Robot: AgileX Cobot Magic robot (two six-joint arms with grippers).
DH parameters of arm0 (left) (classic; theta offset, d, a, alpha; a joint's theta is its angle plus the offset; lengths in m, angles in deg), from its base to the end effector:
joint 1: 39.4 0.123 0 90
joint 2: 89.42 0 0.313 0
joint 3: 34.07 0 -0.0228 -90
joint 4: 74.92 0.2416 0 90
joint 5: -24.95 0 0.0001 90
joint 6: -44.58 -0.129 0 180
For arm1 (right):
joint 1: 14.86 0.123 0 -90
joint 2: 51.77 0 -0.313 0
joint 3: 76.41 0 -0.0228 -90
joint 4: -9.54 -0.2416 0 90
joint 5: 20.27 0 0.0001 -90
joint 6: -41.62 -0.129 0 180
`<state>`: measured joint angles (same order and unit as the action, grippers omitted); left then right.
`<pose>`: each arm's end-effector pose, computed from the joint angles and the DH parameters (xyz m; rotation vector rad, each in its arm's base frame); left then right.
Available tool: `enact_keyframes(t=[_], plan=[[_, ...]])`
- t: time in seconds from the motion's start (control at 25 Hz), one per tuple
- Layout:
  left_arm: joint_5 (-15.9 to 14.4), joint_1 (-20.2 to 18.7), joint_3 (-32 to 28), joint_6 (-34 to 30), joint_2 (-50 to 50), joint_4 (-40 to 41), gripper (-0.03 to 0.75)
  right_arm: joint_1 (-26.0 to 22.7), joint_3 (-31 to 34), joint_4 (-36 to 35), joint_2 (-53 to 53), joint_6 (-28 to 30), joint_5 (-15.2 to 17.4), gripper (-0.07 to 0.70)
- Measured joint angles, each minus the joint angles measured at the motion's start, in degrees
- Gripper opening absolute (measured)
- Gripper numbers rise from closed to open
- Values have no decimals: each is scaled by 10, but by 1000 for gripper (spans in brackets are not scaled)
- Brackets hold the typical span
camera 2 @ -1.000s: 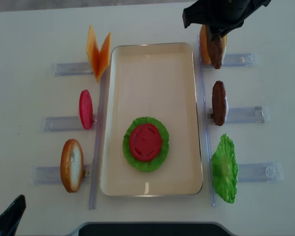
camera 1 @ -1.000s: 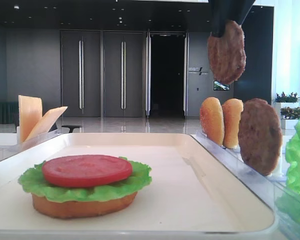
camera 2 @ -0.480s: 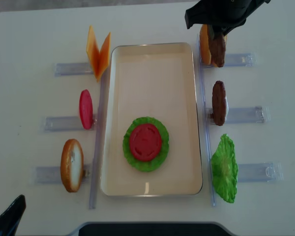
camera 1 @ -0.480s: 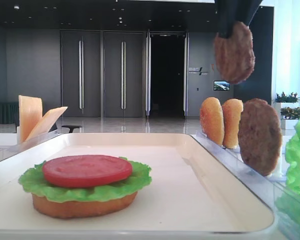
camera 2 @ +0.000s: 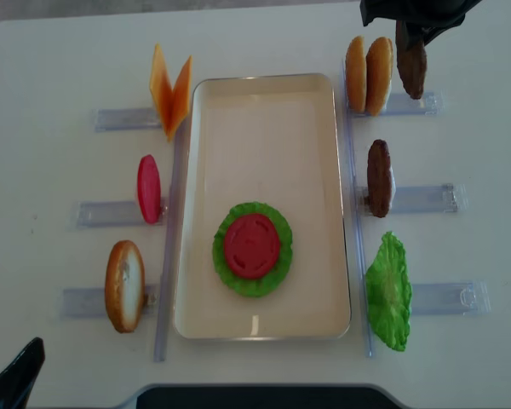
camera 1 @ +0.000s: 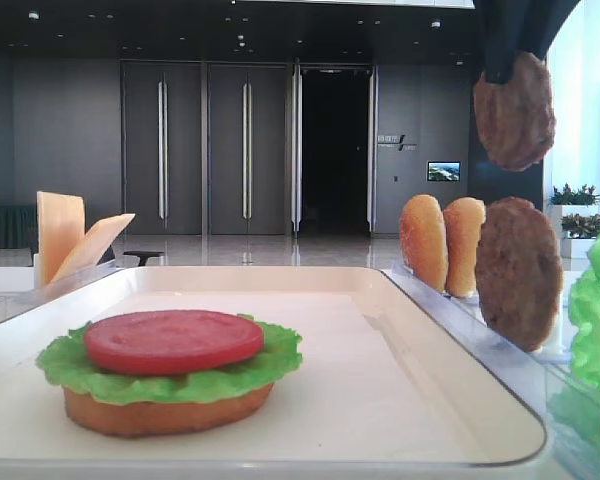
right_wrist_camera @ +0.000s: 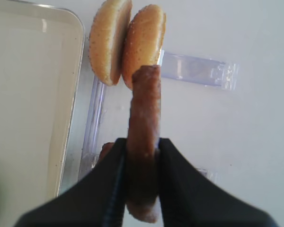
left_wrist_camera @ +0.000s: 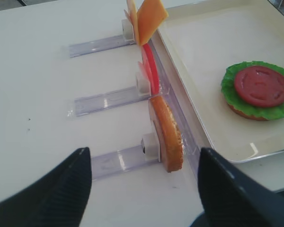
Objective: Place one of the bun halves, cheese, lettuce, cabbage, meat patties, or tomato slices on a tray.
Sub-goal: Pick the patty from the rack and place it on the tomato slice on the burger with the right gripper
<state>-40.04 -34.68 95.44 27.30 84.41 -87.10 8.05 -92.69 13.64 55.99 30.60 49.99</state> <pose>-0.0115 -0.0257 0.2429 0.2486 2.0887 -0.0276 0.3515 0.1391 0.3154 -0.3104 2.7989 0.0361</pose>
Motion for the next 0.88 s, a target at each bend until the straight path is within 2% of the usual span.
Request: enact_keyframes(t=[0.44, 0.88], plan=[[0, 0, 0, 0, 0, 0, 535, -1, 5, -24, -76, -6, 0, 163], [0, 0, 0, 0, 0, 0, 535, -1, 139, -29, -257, -31, 1, 163]])
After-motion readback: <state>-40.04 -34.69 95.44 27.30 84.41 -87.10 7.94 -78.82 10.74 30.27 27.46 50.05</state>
